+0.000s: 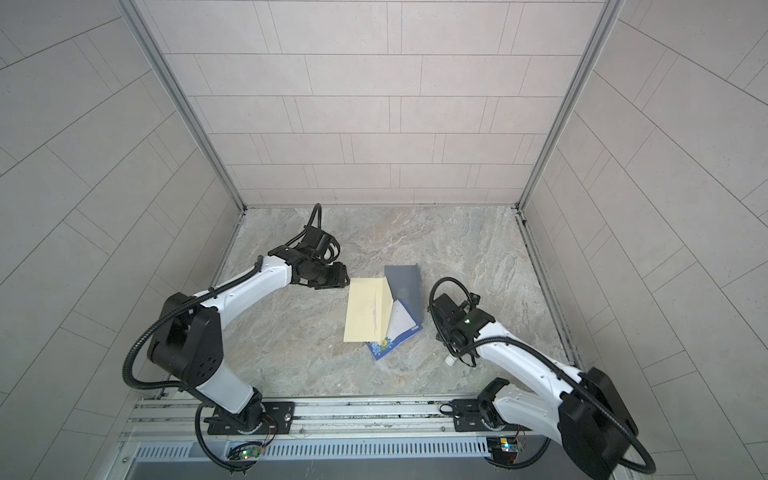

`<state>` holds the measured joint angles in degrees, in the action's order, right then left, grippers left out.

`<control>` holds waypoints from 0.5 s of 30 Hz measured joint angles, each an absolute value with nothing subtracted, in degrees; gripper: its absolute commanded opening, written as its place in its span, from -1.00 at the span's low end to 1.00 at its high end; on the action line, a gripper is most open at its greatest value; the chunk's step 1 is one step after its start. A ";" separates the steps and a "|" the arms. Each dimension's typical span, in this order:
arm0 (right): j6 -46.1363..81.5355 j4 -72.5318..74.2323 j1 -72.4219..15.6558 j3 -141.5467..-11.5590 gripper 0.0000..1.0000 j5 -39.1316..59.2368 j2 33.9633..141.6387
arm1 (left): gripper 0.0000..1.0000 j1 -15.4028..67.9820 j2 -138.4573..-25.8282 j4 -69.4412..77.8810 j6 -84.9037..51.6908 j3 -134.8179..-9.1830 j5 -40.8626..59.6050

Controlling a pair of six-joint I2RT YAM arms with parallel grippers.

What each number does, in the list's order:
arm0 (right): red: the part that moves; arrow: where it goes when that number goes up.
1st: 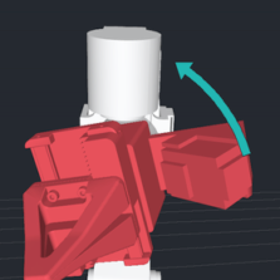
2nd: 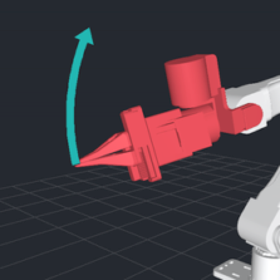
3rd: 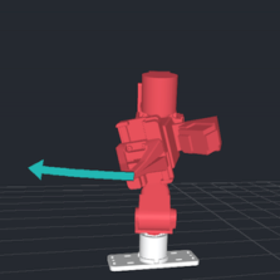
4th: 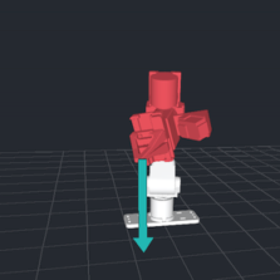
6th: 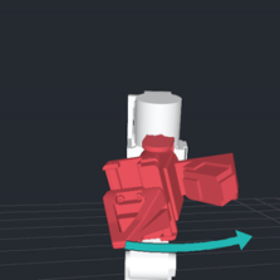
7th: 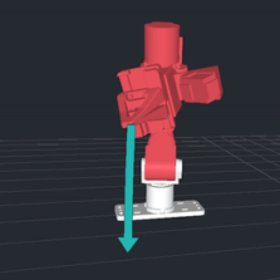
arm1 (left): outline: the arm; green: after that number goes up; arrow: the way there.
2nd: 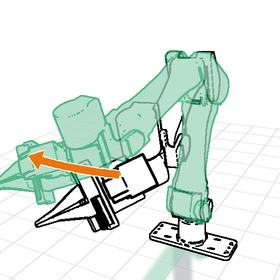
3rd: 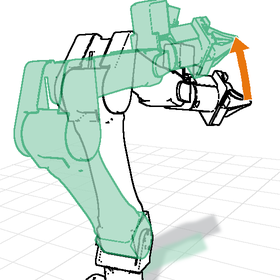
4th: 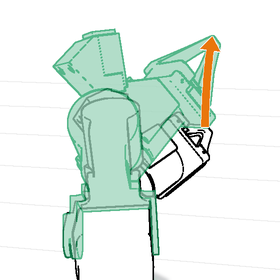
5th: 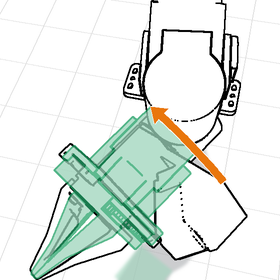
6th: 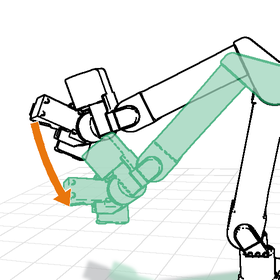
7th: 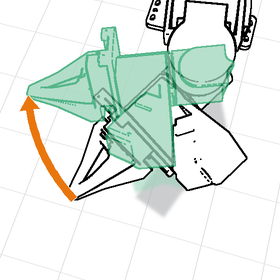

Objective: Place the letter into the envelope and seal it
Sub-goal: 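Reach the right gripper to the white glue stick and grasp it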

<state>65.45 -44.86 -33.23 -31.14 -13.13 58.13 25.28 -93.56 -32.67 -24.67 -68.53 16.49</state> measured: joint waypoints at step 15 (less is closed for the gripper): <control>63.55 -38.33 -31.44 -18.57 0.31 -1.54 43.05 | 0.09 26.24 -96.71 -32.29 -25.06 -69.36 17.91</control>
<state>63.55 -38.33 -31.44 -18.57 -1.54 43.05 26.24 -96.71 -32.29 -25.06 -69.36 17.91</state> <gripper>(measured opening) 0.684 0.546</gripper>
